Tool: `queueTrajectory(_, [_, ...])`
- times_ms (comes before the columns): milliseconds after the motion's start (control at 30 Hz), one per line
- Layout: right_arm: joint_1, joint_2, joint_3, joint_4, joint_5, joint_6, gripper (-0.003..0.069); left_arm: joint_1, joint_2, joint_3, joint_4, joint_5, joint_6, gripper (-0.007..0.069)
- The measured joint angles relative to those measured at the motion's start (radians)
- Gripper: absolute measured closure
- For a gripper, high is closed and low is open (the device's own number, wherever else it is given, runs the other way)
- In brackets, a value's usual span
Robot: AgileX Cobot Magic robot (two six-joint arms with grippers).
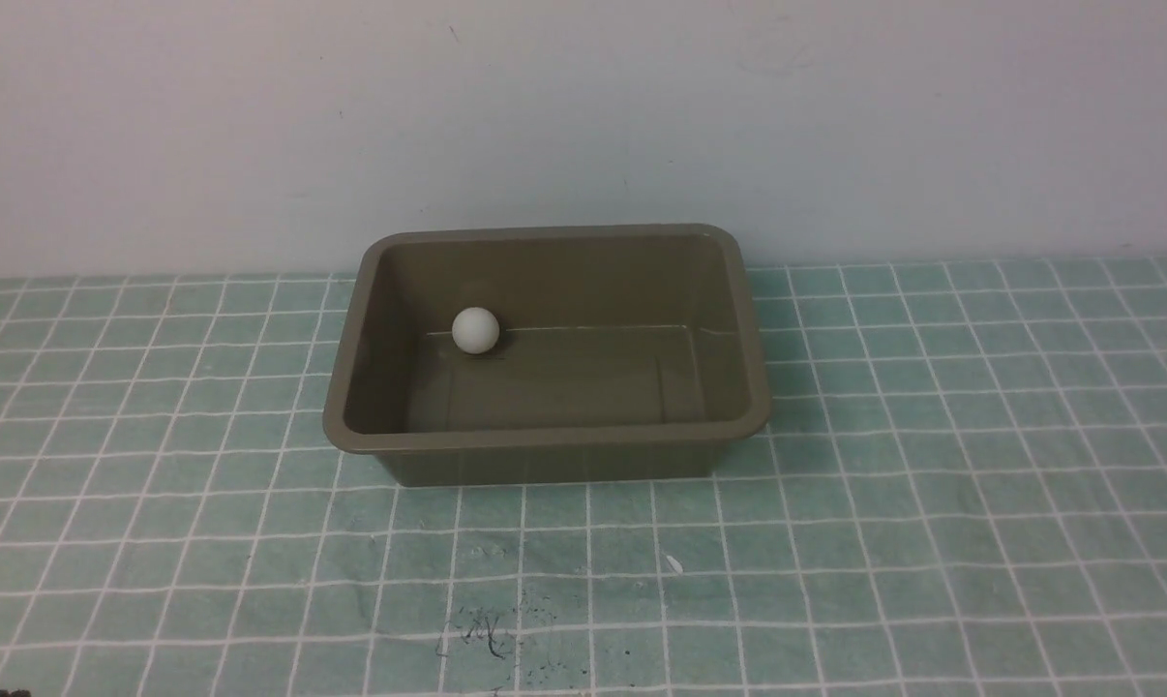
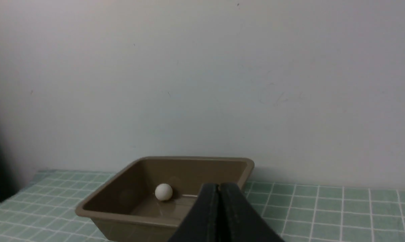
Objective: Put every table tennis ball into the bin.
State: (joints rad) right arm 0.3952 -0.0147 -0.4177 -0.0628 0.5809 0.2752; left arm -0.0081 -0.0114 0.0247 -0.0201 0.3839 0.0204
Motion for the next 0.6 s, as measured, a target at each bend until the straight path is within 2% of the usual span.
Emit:
queueTrajectory(67, [-0.004, 0.0, 0.013, -0.024, 0.004, -0.001, 0.0672, 0.0, 0.0, 0.0, 0.0, 0.0, 0.0, 0.0629])
queueTrajectory(167, [-0.059, 0.0, 0.058, -0.048, -0.014, -0.002, 0.0672, 0.0, 0.0, 0.0, 0.0, 0.0, 0.0, 0.0629])
queueTrajectory(200, [-0.15, 0.0, 0.119, -0.058, -0.05, -0.003, 0.0672, 0.0, 0.0, 0.0, 0.0, 0.0, 0.0, 0.0629])
queueTrajectory(267, [-0.247, 0.0, 0.201, -0.065, -0.097, -0.003, 0.0672, 0.0, 0.0, 0.0, 0.0, 0.0, 0.0, 0.0629])
queueTrajectory(367, [-0.342, 0.0, 0.331, -0.088, -0.16, -0.003, 0.0672, 0.0, 0.0, 0.0, 0.0, 0.0, 0.0, 0.0629])
queueTrajectory(467, [-0.374, 0.001, 0.428, -0.113, -0.21, -0.003, 0.0672, 0.0, 0.0, 0.0, 0.0, 0.0, 0.0, 0.0629])
queueTrajectory(600, [-0.377, 0.001, 0.439, -0.117, -0.206, 0.0, 0.0672, 0.0, 0.0, 0.0, 0.0, 0.0, 0.0, 0.0629])
